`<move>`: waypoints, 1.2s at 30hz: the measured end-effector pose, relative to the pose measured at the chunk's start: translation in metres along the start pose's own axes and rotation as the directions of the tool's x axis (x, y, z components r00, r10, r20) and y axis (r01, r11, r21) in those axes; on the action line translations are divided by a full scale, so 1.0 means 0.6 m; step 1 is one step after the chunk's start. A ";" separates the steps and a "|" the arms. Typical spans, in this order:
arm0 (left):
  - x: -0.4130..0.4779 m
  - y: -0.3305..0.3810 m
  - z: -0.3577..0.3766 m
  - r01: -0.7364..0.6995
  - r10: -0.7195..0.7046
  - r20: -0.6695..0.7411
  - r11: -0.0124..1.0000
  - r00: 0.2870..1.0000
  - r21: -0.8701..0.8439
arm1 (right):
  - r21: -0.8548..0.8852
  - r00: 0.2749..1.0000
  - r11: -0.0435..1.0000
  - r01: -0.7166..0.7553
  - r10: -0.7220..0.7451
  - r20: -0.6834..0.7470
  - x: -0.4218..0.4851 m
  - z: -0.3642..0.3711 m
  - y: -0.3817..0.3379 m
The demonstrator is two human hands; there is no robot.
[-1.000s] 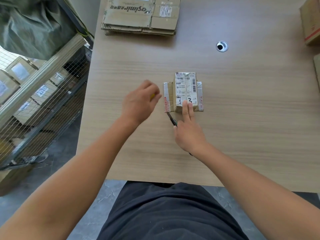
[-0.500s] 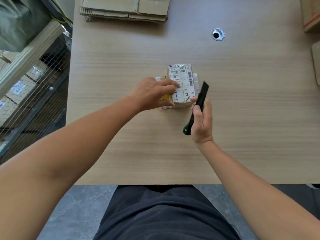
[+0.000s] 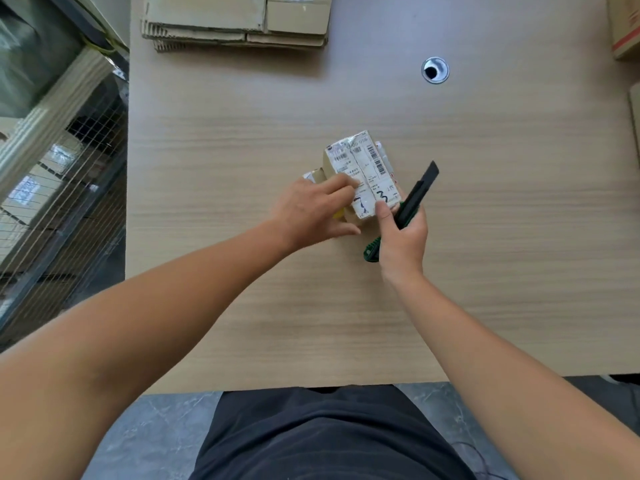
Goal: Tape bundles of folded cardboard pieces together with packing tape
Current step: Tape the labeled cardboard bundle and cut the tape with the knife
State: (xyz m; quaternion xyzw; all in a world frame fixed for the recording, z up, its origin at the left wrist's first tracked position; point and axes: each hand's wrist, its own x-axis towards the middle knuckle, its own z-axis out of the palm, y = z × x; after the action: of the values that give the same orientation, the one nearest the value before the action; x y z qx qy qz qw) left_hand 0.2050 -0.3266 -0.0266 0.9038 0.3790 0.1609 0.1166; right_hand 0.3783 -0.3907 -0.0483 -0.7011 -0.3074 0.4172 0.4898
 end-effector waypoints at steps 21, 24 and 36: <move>-0.064 0.006 -0.073 0.737 -0.682 0.298 0.664 0.667 -0.128 | -0.426 0.968 0.903 0.047 0.064 0.241 -0.022 -0.048 -0.059; -0.099 0.084 -0.045 0.754 -0.667 0.352 0.600 0.657 -0.268 | -0.350 0.934 0.936 -0.031 0.152 0.324 -0.065 -0.036 -0.043; -0.127 0.159 -0.116 0.721 -0.661 0.351 0.440 0.663 -0.535 | -0.250 0.871 0.893 0.375 -0.247 0.424 -0.046 -0.086 -0.091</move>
State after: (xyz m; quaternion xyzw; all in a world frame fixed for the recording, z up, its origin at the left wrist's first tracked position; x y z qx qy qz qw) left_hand 0.1901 -0.4411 0.0539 0.5792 0.6303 0.1762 0.4860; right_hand 0.4102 -0.4181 0.0197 -0.6174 -0.5714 0.4034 0.3599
